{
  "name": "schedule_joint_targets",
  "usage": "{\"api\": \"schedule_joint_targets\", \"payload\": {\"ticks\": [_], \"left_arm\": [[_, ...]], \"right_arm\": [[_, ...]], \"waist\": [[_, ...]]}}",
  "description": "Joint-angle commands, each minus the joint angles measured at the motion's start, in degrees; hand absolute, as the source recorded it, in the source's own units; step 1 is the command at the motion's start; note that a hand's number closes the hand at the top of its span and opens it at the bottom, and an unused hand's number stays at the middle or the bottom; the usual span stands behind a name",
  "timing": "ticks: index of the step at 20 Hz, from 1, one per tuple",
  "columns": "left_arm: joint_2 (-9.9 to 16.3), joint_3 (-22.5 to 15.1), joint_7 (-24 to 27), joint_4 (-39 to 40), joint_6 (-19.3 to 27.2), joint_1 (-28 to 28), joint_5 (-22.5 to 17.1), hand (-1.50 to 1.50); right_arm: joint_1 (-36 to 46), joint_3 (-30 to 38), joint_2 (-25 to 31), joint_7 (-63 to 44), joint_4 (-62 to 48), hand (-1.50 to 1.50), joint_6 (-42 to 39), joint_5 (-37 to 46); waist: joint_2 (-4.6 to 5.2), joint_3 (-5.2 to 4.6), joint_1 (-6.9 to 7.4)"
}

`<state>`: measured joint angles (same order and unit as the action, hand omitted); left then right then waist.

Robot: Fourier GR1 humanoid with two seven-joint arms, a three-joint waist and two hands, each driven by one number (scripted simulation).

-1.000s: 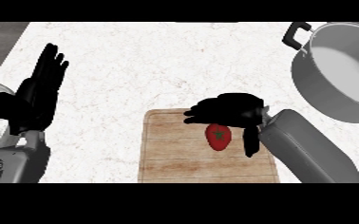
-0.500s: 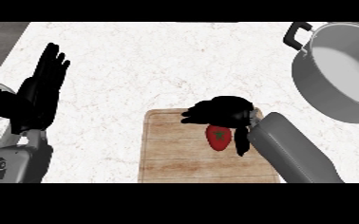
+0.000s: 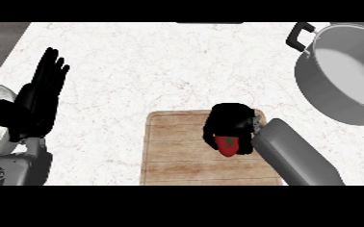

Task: Pick the tomato from the cutting board and place it in the pot

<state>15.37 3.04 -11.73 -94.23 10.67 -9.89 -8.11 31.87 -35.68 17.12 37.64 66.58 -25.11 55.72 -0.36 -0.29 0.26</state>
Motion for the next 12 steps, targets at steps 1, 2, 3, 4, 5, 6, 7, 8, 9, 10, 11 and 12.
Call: {"api": "schedule_joint_targets", "payload": {"ticks": [1,2,3,4,5,6,7,8,9,10,11,12], "left_arm": [[-2.17,-1.57,-0.72,0.56,1.23,-1.71,2.26,0.00],[-0.07,1.02,-2.14,-2.23,-0.69,0.81,0.31,0.00],[0.14,2.08,-0.47,1.91,-1.09,-3.00,0.41,0.00],[1.15,3.45,-2.40,0.23,-2.04,-1.66,-0.71,0.00],[-0.01,2.32,0.09,3.02,-1.05,-2.39,0.65,0.00],[0.17,2.69,0.06,-0.16,-0.83,1.70,-0.16,0.00],[1.04,3.85,0.59,2.22,-0.94,0.39,-0.17,0.00],[0.40,3.59,-0.75,0.29,0.56,1.41,0.30,0.00],[0.35,3.79,-1.09,-0.81,0.85,2.75,0.18,0.00],[0.94,4.14,-1.79,-0.28,1.49,1.99,0.88,0.00],[1.02,5.25,-0.58,0.60,1.32,2.53,0.31,0.00],[1.31,5.33,-1.24,-0.57,0.64,2.58,-0.44,0.00]], "right_arm": [[1.71,1.18,-0.81,6.07,-5.58,1.50,0.82,2.30],[1.12,1.26,-1.91,3.57,-2.38,1.50,-2.40,2.55],[0.94,1.96,-0.50,4.33,0.20,1.50,-3.82,2.06],[-0.85,2.05,-2.02,3.14,0.57,1.50,-1.40,3.09],[-6.74,1.85,5.35,5.07,7.50,1.50,-1.23,1.27],[-14.82,-0.58,10.20,5.69,12.37,1.50,1.61,0.75],[-16.77,0.65,14.44,6.71,14.85,1.50,2.11,-0.04],[-20.40,1.04,17.41,7.93,17.07,1.50,3.90,-0.75],[-24.95,0.80,19.81,8.43,16.04,1.50,7.89,0.08],[-26.21,3.49,23.77,10.37,17.07,1.50,8.65,-1.48],[-29.45,4.41,26.28,12.18,19.24,1.50,11.31,-2.09],[-33.51,5.54,28.53,13.09,20.79,1.50,14.29,-2.51]], "waist": [[0.44,0.30,0.05],[0.34,0.29,0.08],[0.35,0.28,-0.20],[0.33,0.29,-0.11],[0.25,0.27,-0.79],[-0.30,0.26,-2.27],[-0.51,0.22,-4.10],[-0.92,0.26,-4.93],[-1.32,0.34,-6.24],[-1.34,0.35,-7.55],[-1.23,0.27,-7.90],[-1.13,0.30,-7.17]]}}
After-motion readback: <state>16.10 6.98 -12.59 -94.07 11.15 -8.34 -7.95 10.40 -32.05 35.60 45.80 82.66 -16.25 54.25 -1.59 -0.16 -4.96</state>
